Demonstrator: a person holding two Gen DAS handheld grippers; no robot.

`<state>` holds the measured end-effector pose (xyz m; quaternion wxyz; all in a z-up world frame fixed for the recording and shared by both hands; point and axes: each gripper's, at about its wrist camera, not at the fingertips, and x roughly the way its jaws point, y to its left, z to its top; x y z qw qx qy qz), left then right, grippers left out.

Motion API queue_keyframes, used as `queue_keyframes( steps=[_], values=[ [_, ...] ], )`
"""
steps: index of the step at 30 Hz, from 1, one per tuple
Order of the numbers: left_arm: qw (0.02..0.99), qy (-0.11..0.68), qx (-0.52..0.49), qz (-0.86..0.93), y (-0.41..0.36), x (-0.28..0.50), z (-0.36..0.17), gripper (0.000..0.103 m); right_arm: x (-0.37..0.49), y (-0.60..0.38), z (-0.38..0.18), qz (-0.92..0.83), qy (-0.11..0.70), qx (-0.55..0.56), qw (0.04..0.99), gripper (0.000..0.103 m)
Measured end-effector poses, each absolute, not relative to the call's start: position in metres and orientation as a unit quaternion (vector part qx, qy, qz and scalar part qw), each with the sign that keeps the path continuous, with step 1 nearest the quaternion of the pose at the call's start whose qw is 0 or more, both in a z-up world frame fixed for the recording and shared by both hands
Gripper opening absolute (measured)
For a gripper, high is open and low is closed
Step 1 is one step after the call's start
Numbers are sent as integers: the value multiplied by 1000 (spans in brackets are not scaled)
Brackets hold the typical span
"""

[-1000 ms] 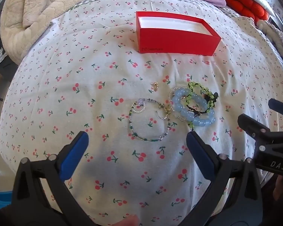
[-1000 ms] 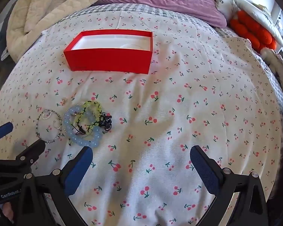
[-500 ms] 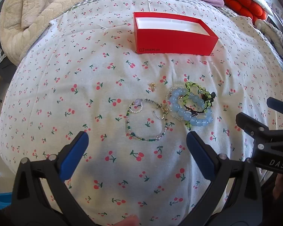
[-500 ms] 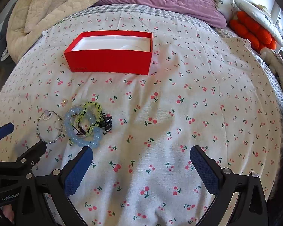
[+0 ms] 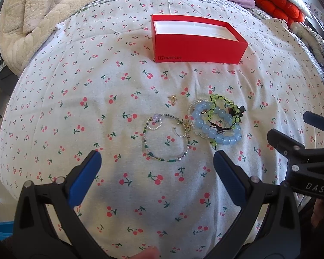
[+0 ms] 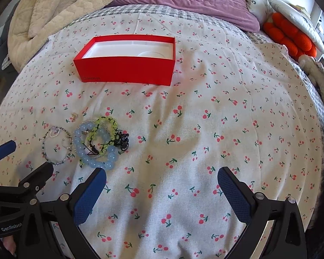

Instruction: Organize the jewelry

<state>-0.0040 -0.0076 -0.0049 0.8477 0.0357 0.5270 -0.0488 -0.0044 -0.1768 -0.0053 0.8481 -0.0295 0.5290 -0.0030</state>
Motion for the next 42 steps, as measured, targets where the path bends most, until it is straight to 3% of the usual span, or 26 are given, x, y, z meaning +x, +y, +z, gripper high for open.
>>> queue_keyframes(
  steps=[42],
  values=[
    [849,524,33,-55,-4,-3,3,103,-3,-177,-4,-6,529,-28,848,103]
  ],
)
